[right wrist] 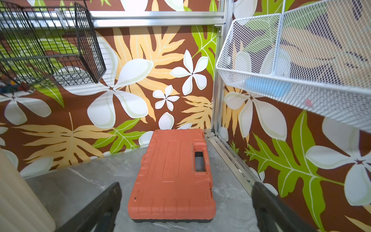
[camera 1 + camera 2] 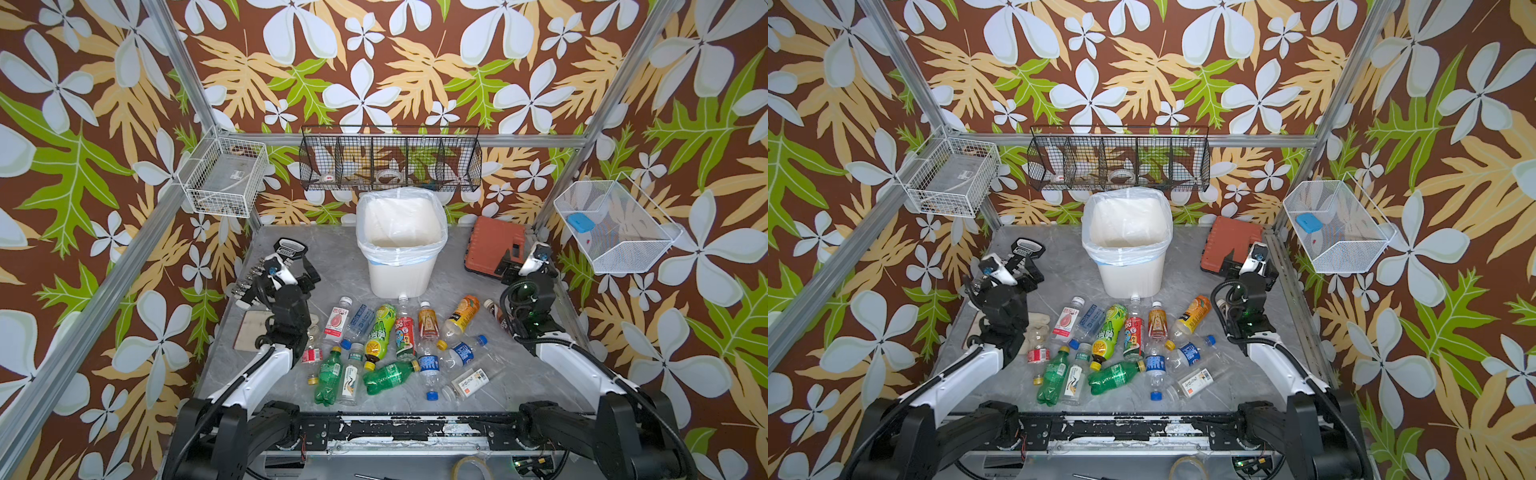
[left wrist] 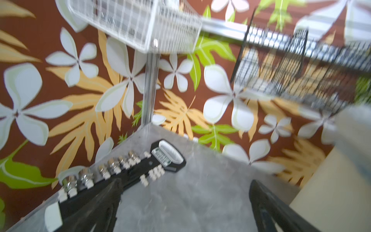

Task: Throw the plastic bottles in the bin
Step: Pick up the plastic bottle from the middle-right of the table.

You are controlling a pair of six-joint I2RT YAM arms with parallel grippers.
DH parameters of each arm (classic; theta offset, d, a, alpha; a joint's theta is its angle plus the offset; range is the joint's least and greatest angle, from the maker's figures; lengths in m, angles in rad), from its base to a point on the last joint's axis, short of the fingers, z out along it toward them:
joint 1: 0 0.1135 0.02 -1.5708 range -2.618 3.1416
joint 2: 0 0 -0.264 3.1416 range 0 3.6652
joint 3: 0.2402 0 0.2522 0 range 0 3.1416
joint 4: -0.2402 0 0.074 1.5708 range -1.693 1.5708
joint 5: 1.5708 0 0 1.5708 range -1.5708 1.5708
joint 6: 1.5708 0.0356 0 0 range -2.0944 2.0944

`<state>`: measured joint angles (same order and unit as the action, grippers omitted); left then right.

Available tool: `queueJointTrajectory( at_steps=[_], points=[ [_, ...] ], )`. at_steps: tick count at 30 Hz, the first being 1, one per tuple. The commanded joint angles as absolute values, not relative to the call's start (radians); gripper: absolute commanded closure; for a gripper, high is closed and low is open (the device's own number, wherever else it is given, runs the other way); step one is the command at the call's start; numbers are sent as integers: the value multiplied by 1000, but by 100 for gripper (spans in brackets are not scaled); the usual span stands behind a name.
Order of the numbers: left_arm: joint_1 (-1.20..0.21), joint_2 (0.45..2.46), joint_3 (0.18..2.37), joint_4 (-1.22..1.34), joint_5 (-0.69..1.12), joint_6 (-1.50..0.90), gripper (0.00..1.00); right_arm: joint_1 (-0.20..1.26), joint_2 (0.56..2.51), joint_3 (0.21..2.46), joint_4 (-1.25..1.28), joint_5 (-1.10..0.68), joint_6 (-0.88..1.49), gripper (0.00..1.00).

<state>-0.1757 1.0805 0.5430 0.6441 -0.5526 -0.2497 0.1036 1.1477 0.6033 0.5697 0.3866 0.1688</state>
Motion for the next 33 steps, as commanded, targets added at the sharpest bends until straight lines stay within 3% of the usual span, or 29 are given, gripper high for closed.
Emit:
queueJointTrajectory(
  at_steps=[1,11,14,26,33],
  points=[
    [-178,1010,592,290,-490,-431,0,97,1079,611,194,230,256,0],
    [-177,762,437,322,-437,-491,0,73,1087,641,-260,208,299,0],
    [-175,766,442,309,-438,-501,0,11,1150,655,-281,132,301,0],
    [-176,799,456,284,-388,-522,0,0,1325,667,-243,190,287,0],
    [-176,798,455,281,-383,-541,0,-4,1424,685,-219,154,287,7]
  ],
)
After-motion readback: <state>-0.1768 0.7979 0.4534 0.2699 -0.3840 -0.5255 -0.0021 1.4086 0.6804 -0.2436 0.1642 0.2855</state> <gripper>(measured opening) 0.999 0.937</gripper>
